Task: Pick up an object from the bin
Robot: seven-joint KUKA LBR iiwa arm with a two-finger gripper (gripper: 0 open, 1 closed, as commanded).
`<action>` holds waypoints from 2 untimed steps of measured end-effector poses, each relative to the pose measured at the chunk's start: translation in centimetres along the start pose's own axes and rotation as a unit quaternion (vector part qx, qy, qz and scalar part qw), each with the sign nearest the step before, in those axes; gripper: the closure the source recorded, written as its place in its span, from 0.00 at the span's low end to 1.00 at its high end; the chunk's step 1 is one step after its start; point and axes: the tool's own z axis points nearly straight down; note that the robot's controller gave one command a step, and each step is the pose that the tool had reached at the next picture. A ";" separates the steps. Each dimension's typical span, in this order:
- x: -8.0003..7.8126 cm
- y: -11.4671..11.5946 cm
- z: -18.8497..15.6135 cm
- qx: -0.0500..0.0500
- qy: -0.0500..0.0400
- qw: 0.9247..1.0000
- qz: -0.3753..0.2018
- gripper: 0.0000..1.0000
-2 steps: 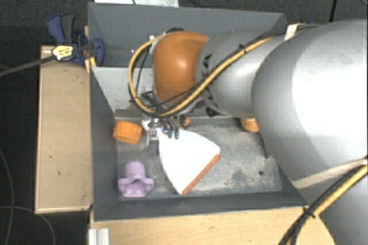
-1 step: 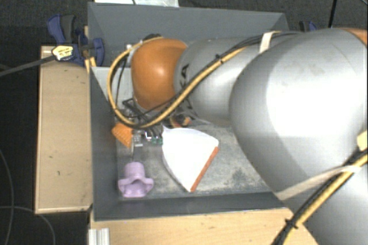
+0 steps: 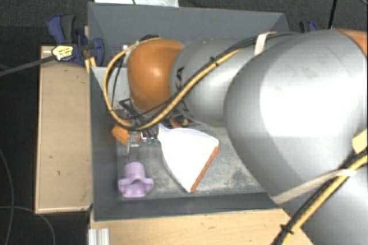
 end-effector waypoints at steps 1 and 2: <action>-0.2 -0.6 -0.1 0.000 0.000 1.000 -0.022 0.00; -0.1 0.0 -0.1 -0.001 -0.002 1.000 0.000 1.00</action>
Offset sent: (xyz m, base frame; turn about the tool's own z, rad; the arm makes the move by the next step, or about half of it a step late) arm 0.0000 0.0000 0.0000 0.0000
